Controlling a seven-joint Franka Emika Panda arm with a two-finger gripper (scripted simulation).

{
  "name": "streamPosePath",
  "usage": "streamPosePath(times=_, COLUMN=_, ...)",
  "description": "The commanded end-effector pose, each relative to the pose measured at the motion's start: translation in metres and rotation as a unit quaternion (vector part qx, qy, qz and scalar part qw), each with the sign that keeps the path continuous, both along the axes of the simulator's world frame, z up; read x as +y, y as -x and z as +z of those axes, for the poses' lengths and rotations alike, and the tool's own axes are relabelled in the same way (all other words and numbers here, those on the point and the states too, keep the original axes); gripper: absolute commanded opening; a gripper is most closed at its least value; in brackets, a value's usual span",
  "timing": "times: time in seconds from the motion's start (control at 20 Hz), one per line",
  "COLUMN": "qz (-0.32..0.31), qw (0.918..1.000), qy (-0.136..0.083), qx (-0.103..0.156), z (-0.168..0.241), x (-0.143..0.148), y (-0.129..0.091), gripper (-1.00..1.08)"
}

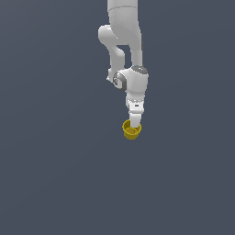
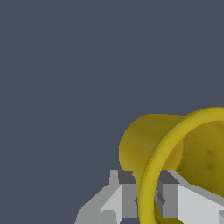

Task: Pick up the object and move it to a goal position.

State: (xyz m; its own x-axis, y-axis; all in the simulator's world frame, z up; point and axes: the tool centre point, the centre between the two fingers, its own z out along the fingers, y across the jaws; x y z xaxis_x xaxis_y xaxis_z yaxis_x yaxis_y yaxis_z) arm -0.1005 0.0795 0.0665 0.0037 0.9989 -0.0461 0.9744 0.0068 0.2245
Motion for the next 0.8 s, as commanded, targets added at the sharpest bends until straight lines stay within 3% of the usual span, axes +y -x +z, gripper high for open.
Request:
streamPosePath(times=0.0, qz=-0.001, qw=1.0000, qy=0.000, qx=-0.001, z=0.002, x=-0.006, y=-0.003, gripper=-1.00)
streamPosePath(times=0.75, qz=-0.001, qw=1.0000, qy=0.000, qx=-0.001, z=0.017, x=-0.052, y=-0.024, gripper=-1.00)
